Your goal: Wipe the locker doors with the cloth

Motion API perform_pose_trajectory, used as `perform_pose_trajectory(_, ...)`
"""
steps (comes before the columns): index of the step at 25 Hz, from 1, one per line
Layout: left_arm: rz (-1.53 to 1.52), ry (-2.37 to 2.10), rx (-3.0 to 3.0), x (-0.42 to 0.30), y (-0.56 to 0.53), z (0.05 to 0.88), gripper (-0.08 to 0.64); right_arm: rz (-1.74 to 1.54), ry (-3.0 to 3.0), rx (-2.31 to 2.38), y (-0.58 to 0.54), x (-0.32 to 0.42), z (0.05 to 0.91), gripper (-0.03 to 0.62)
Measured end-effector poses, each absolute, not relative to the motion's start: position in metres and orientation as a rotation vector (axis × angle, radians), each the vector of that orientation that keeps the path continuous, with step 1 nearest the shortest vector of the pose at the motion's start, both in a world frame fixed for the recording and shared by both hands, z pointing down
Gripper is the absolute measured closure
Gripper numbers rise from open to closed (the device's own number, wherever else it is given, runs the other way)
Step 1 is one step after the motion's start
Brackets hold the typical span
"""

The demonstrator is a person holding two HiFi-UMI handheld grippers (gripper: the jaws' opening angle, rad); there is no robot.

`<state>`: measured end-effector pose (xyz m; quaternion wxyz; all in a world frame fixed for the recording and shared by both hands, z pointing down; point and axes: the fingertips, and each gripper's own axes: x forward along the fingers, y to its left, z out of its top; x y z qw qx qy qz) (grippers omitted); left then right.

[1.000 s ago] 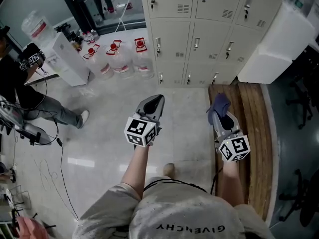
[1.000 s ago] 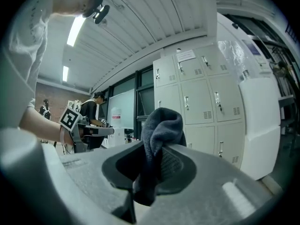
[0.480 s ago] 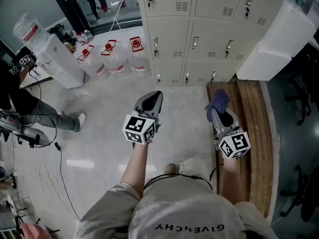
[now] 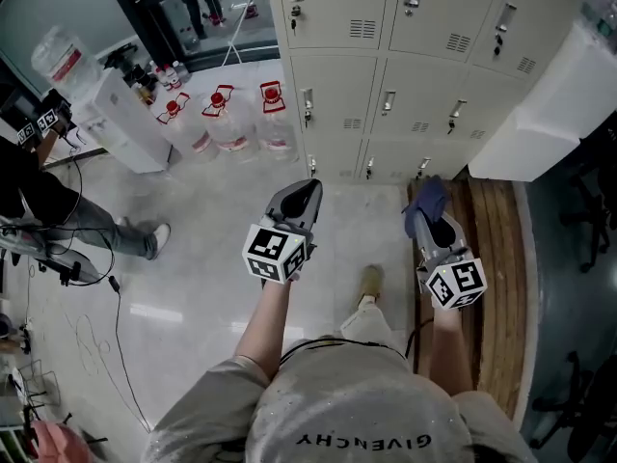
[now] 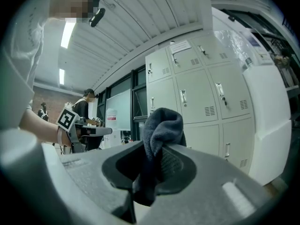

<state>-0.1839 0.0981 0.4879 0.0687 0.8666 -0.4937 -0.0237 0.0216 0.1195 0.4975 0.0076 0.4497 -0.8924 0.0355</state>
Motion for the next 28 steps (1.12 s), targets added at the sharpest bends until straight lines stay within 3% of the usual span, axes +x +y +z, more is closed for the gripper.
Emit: perform_pose_trajectory(28, -0.057, -1.614, 2.525, -0.095, -0.127, 0.481, 0.561, 0.17, -2.843, 1.221, -0.121, 0.102, 0.509, 0.537)
